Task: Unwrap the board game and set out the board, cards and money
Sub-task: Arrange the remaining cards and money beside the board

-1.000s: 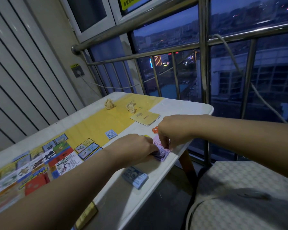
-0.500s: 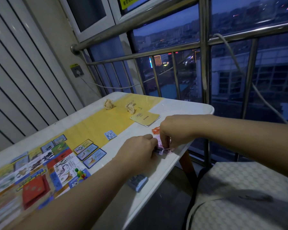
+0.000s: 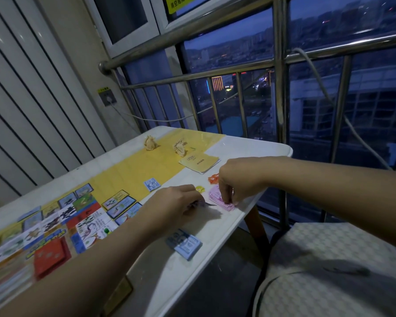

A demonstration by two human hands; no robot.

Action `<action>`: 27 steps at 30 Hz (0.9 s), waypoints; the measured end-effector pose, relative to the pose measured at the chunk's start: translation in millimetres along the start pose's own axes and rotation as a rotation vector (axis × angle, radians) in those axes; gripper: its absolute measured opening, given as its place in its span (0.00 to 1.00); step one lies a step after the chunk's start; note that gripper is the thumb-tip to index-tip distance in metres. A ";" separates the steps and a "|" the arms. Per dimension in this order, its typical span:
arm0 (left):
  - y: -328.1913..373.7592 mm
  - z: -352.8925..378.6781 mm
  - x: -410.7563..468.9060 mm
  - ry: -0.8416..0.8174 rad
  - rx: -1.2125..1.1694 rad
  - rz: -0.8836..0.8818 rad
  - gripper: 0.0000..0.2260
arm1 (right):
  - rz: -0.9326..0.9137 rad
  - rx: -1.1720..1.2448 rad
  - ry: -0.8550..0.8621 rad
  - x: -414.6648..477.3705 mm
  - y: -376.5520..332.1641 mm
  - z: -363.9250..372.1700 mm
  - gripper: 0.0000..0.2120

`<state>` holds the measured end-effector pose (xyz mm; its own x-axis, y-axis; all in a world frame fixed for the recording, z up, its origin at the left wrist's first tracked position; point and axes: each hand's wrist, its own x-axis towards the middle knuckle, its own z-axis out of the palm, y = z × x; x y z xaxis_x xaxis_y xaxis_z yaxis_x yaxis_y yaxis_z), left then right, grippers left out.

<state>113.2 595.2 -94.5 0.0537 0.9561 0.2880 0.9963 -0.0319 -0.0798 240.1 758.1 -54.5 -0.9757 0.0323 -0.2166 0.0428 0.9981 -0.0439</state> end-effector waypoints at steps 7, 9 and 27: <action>11.1 -21.2 -11.7 0.226 -0.697 -0.670 0.04 | 0.031 0.070 0.008 -3.8 0.2 1.3 0.12; 17.2 -30.4 -16.5 0.280 -0.973 -0.803 0.05 | 0.051 0.094 0.029 -4.8 -0.3 0.6 0.12; 72.4 -110.9 -143.3 0.652 -1.373 -1.108 0.08 | -0.212 0.835 0.463 2.9 -198.7 -15.1 0.13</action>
<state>185.1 423.6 -35.6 -0.8826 0.4688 -0.0364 -0.0703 -0.0551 0.9960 225.5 560.7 -31.7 -0.9609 0.0516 0.2721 -0.1792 0.6332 -0.7530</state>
